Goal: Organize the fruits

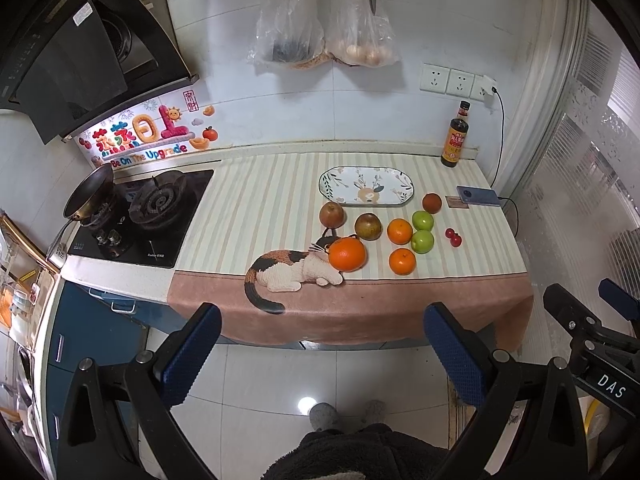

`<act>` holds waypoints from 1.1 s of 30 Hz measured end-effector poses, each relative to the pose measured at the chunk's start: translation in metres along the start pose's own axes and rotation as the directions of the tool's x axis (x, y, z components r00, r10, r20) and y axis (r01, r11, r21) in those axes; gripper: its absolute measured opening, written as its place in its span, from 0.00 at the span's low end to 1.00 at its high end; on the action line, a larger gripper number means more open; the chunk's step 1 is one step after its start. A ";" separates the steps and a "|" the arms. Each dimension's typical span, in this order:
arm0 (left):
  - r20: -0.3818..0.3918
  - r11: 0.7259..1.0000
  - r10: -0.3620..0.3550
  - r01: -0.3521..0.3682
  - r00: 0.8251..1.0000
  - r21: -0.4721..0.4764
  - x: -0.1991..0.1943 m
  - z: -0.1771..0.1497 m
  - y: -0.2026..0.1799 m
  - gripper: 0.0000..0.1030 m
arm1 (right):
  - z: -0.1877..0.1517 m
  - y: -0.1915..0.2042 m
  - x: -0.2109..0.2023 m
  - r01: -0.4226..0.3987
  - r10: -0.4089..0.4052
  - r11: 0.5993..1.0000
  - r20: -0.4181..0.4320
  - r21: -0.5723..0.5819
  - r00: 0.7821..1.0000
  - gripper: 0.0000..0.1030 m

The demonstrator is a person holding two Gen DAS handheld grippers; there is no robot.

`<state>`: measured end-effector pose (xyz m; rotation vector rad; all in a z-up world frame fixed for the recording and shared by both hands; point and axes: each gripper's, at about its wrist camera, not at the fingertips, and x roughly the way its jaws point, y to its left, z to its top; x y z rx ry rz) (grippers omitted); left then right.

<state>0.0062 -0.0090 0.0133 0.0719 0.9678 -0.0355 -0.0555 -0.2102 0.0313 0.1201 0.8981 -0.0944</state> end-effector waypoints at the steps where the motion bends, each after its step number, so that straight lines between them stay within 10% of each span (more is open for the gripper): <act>1: 0.000 1.000 -0.002 0.002 1.000 -0.001 0.000 0.000 0.001 1.00 | 0.000 0.001 0.000 0.000 0.000 1.000 0.000 0.000 1.000 1.00; 33: 0.002 1.000 -0.007 0.007 1.000 -0.017 0.004 -0.005 0.009 1.00 | 0.001 0.007 0.008 -0.002 0.002 1.000 -0.006 0.000 1.000 1.00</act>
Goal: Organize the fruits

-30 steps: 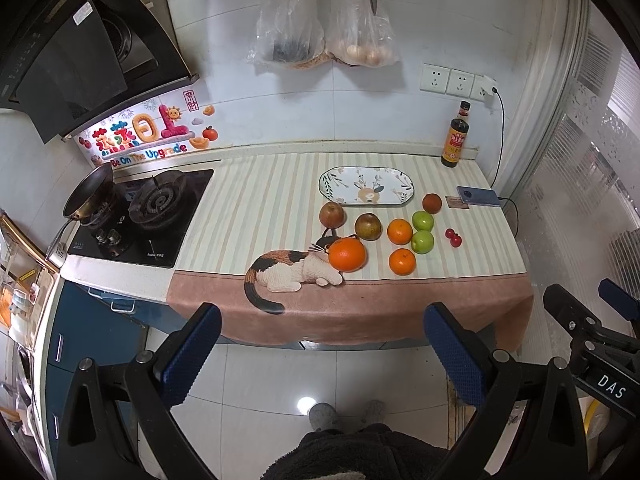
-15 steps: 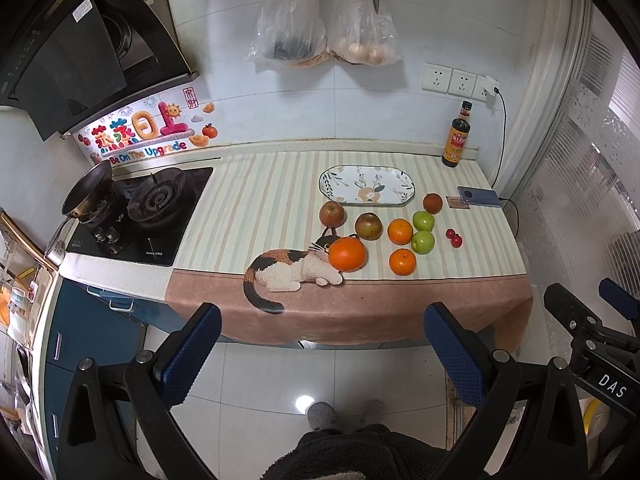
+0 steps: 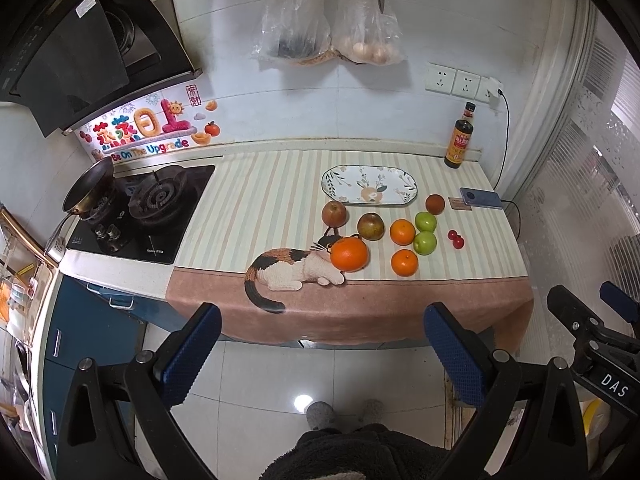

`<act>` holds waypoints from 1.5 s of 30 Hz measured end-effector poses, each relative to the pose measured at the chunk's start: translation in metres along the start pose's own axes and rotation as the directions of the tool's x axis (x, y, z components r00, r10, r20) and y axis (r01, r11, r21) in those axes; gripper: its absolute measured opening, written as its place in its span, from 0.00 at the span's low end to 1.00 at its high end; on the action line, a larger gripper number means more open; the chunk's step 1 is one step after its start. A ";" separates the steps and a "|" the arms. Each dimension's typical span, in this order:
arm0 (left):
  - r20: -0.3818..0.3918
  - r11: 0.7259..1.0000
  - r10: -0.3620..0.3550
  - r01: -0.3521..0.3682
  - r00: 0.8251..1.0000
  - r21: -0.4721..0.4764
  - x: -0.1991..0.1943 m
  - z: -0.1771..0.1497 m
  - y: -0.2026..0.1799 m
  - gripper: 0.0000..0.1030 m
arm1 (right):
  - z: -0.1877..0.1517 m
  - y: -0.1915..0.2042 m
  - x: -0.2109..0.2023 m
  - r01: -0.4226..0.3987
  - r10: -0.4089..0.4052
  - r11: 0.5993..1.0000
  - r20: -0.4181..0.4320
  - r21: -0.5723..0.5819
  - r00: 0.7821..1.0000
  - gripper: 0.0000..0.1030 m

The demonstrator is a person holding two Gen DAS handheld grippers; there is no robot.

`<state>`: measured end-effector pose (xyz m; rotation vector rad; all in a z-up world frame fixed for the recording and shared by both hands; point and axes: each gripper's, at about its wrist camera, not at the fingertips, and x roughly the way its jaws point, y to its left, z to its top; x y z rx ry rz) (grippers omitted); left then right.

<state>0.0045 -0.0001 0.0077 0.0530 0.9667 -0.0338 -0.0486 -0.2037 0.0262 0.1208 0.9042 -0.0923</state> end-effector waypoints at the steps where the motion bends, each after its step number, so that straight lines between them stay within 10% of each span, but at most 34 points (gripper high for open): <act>1: 0.000 1.000 -0.001 0.001 1.000 0.001 0.000 0.000 0.000 1.00 | 0.000 -0.001 0.000 -0.001 0.001 1.000 0.000 0.002 1.000 1.00; 22: 0.026 1.000 -0.016 0.016 1.000 -0.003 0.007 0.010 0.007 1.00 | 0.002 -0.001 -0.001 -0.015 0.014 0.999 0.027 0.035 1.000 1.00; 28: 0.142 0.996 0.090 -0.093 0.986 0.015 0.038 0.023 0.016 1.00 | 0.008 0.001 0.020 -0.072 0.062 0.994 0.112 0.086 0.992 1.00; 38: -0.034 0.994 0.062 -0.059 0.997 0.090 0.185 0.061 0.024 1.00 | 0.012 0.026 0.176 -0.060 0.065 0.984 -0.029 0.169 0.997 1.00; 45: -0.251 0.996 0.060 -0.043 0.966 0.072 0.299 0.081 0.030 1.00 | 0.014 0.036 0.296 -0.076 0.108 0.982 -0.180 0.174 0.978 1.00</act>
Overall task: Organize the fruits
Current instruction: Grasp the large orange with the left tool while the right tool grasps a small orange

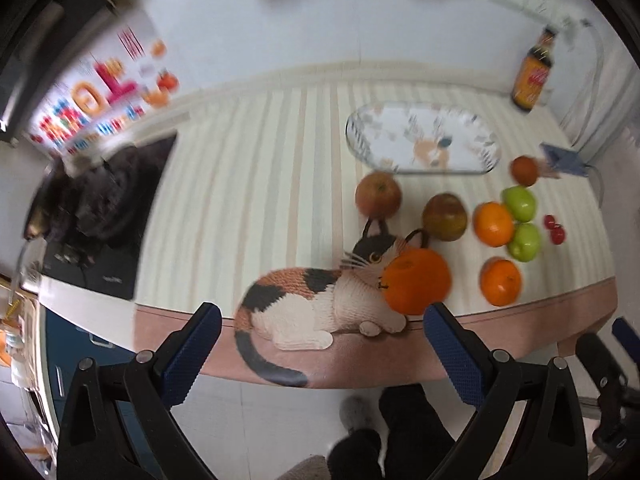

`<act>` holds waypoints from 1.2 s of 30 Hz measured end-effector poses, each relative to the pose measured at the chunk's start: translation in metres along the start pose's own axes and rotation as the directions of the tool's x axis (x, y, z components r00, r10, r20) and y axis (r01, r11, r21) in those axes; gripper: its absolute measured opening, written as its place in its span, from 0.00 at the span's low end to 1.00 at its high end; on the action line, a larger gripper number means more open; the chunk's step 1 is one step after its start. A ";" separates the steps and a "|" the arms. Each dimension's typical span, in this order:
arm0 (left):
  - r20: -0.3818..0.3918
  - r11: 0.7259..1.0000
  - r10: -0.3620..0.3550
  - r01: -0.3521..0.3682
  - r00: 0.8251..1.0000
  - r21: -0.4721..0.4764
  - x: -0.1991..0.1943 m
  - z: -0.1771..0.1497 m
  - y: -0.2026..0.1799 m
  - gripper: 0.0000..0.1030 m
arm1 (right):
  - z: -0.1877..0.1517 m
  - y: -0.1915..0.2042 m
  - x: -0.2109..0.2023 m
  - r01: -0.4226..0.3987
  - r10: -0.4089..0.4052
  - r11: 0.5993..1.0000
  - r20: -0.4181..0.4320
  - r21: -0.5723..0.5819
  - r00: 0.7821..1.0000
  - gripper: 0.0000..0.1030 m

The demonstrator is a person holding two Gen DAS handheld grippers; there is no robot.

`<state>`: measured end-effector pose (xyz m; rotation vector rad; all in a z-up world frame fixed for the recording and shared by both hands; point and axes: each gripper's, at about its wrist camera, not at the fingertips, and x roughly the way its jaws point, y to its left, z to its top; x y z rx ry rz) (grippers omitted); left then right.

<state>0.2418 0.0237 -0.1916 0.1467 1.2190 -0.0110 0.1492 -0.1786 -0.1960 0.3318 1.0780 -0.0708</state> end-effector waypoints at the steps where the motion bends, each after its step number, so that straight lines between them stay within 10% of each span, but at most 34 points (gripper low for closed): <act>1: -0.025 1.000 -0.006 0.006 1.000 -0.008 0.011 0.004 0.000 1.00 | 0.004 -0.005 0.015 -0.006 0.007 1.000 -0.030 0.012 1.000 1.00; 9: -0.227 0.992 -0.115 0.098 0.967 -0.084 0.092 0.036 -0.014 1.00 | 0.039 -0.044 0.114 -0.021 0.038 0.997 -0.233 0.072 0.972 1.00; 14: -0.369 0.984 -0.178 0.164 0.912 -0.069 0.139 0.039 -0.035 1.00 | 0.051 -0.039 0.150 -0.009 0.016 1.000 -0.311 0.021 0.950 1.00; 36: -0.509 0.892 -0.441 0.422 0.739 -0.160 0.182 0.033 -0.081 0.90 | 0.048 -0.067 0.165 0.025 0.033 0.989 -0.380 0.145 0.924 1.00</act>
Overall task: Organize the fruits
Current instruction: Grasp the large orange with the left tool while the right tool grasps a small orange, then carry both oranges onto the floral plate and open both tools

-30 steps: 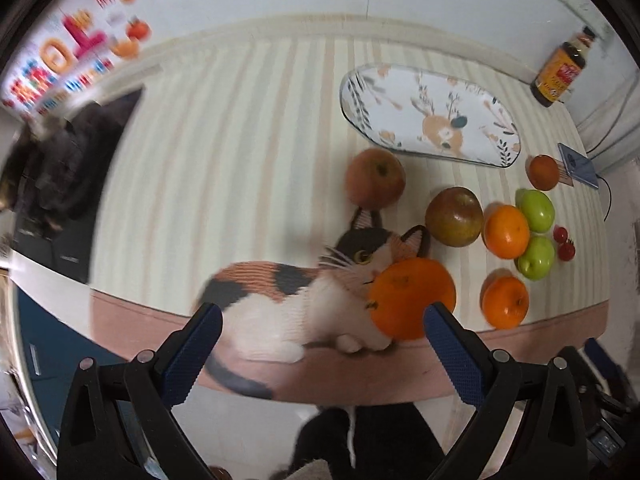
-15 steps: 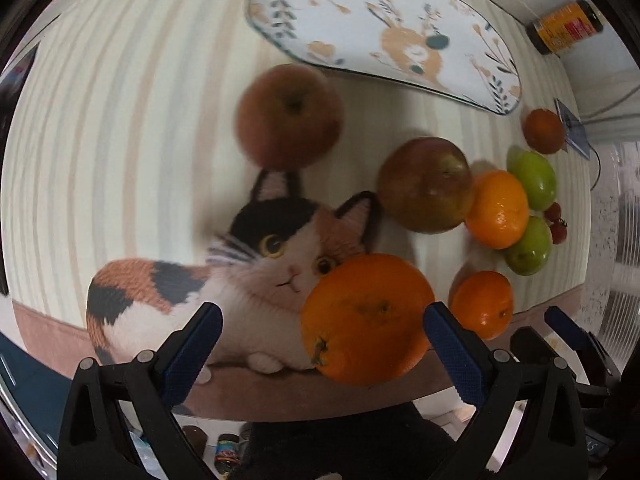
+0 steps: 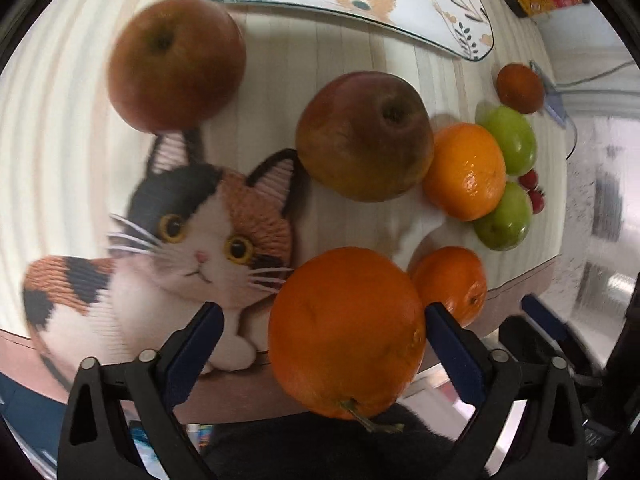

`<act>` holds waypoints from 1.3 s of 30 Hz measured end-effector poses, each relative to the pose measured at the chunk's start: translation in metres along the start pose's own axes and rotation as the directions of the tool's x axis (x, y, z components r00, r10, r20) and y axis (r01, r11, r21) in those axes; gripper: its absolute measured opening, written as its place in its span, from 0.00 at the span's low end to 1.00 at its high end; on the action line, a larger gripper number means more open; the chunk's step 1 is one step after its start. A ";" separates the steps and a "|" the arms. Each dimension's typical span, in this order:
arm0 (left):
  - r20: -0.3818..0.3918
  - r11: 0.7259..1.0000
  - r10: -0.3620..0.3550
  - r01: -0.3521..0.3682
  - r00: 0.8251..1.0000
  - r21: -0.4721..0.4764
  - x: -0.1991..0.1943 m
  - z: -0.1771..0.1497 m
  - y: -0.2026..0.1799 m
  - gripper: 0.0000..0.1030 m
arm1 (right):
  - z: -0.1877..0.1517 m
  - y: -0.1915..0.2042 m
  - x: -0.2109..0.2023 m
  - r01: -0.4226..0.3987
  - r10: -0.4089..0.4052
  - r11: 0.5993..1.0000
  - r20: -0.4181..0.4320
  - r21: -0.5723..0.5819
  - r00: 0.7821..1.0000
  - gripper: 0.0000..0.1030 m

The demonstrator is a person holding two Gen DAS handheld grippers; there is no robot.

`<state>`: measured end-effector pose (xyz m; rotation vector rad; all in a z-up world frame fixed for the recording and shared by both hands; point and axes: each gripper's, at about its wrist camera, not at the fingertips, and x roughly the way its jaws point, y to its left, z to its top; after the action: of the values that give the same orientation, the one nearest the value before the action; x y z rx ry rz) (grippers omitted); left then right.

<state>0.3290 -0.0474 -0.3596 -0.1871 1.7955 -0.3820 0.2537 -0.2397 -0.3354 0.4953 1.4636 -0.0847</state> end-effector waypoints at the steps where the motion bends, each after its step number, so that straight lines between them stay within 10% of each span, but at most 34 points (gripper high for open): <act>1: 0.003 0.999 -0.041 0.041 0.999 -0.015 0.001 -0.001 0.001 0.86 | -0.001 -0.002 -0.001 -0.003 0.003 1.000 0.000 0.006 1.000 1.00; 7: 0.041 1.000 -0.013 0.013 0.999 0.013 0.002 -0.007 -0.015 0.72 | -0.004 -0.014 0.002 -0.022 0.023 0.999 -0.013 0.035 1.000 1.00; 12: 0.142 0.981 0.186 -0.191 0.972 0.024 -0.014 -0.012 -0.004 0.72 | -0.004 -0.012 0.004 -0.035 0.035 0.999 -0.018 0.021 0.999 1.00; 19: 0.060 0.996 0.077 -0.074 0.995 -0.050 -0.010 0.003 0.032 0.74 | 0.003 0.003 0.029 -0.042 0.042 0.999 -0.055 -0.012 0.998 0.94; 28: 0.087 0.984 0.179 -0.180 0.980 -0.007 -0.004 0.004 0.003 0.71 | 0.009 0.017 0.050 -0.068 0.062 0.996 -0.099 -0.061 0.993 0.63; 39: 0.191 0.991 0.130 -0.125 0.973 -0.039 -0.074 0.017 -0.016 0.71 | 0.012 0.030 0.025 -0.110 0.102 0.989 -0.083 -0.101 0.991 0.63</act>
<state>0.3627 -0.0412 -0.2905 -0.1225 1.6116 -0.2398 0.2789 -0.2113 -0.3507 0.4937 1.5061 0.0973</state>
